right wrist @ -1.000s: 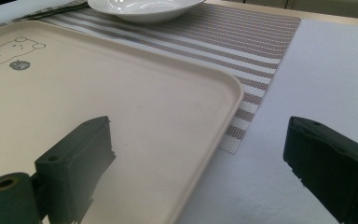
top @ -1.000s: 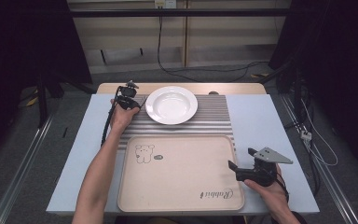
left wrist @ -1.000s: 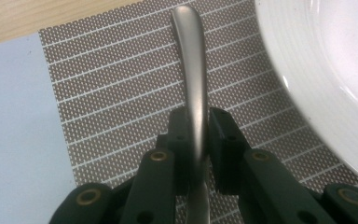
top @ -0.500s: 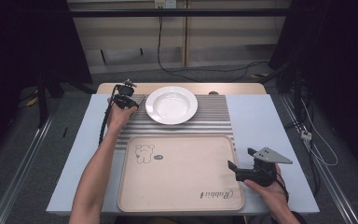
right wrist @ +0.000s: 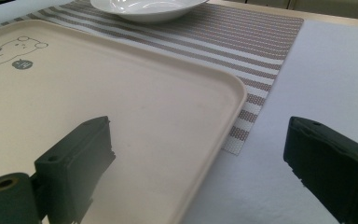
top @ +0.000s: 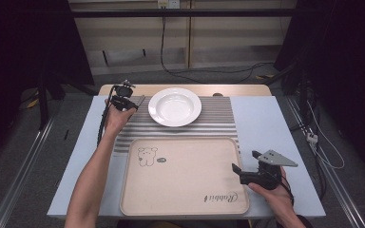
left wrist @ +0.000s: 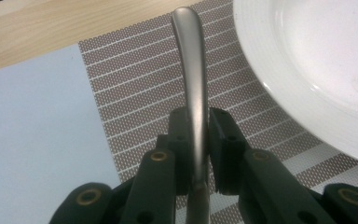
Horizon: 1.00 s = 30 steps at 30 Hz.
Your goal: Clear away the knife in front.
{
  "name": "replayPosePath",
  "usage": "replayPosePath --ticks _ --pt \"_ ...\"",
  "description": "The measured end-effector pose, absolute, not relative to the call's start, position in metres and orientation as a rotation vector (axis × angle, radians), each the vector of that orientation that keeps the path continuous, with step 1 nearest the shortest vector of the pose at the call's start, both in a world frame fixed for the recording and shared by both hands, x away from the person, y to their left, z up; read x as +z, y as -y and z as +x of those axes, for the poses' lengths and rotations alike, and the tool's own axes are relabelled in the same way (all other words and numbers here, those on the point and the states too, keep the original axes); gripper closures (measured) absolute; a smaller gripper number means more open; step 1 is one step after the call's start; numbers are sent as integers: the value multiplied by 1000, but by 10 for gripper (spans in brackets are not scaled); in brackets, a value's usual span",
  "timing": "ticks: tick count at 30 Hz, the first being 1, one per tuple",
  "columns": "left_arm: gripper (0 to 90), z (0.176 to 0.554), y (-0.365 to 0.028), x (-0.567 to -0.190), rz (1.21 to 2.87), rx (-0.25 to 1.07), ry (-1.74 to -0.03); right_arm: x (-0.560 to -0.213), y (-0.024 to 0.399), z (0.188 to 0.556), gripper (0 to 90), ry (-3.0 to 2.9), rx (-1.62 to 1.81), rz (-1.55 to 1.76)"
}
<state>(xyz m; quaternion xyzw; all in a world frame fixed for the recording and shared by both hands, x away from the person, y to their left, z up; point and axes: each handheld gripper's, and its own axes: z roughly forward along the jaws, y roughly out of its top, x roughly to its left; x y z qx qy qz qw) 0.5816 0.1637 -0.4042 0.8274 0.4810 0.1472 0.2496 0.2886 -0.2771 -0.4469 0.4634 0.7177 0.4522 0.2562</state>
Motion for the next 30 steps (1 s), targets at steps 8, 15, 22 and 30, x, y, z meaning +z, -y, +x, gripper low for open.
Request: replayPosePath --ticks 8,15,22,30 --pt "799 575 -161 -397 2255 406 -1284 -446 277 288 84 -1947 1231 1256" --pt "800 568 -157 -385 2269 424 -1252 -446 276 288 84 -1954 1232 1245" --pt "800 564 -159 -379 2277 419 -1254 -446 276 287 84 -1955 1234 1247" --pt "799 554 -157 -368 2275 430 -1220 -445 276 287 84 -1950 1238 1248"
